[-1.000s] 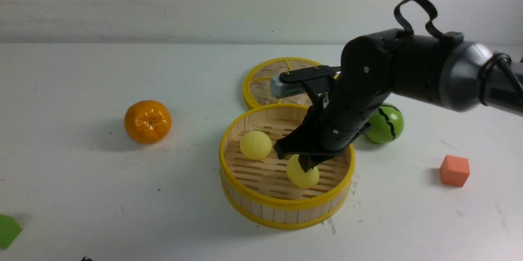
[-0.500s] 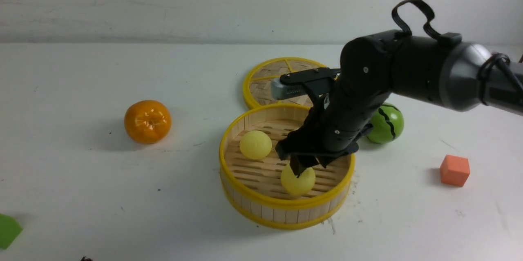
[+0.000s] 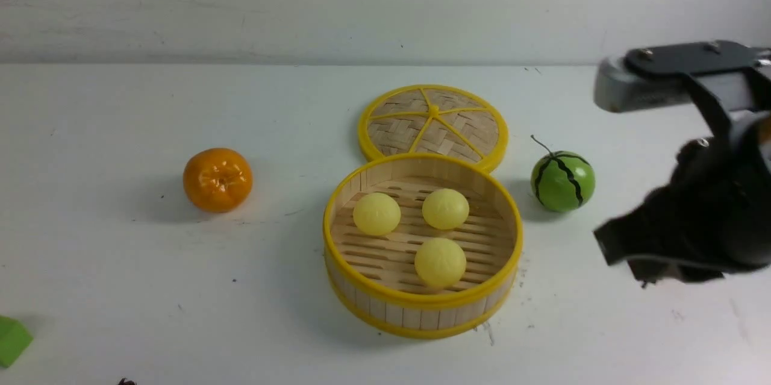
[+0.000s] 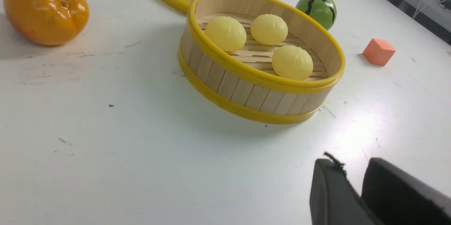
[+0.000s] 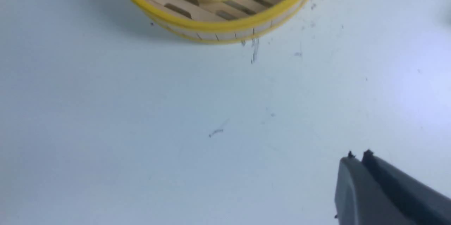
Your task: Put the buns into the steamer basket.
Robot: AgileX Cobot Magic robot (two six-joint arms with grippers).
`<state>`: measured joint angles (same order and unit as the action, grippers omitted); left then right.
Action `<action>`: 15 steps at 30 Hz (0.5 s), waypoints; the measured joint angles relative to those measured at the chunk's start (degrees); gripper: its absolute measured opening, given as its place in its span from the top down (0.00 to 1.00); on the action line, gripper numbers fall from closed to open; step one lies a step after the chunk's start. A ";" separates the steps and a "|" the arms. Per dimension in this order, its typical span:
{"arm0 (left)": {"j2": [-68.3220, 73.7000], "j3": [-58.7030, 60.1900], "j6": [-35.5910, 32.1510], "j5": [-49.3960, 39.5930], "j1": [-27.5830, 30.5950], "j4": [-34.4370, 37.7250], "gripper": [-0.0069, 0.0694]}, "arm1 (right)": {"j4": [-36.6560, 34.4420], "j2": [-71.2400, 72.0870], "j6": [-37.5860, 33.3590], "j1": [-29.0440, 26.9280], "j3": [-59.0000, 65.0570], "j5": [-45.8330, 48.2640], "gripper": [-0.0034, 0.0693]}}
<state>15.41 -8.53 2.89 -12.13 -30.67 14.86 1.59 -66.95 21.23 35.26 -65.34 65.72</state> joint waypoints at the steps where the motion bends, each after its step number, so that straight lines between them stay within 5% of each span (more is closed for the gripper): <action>1: 0.00 0.00 0.00 0.00 0.00 0.00 0.72 | 0.00 2.64 0.88 0.21 2.15 0.13 0.98; 15: 0.00 0.00 0.00 0.00 0.00 0.00 0.71 | -0.17 30.59 2.37 0.69 12.44 4.76 0.98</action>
<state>15.41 -8.53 2.89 -12.13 -30.67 14.86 1.42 -36.36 23.59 35.95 -52.90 70.48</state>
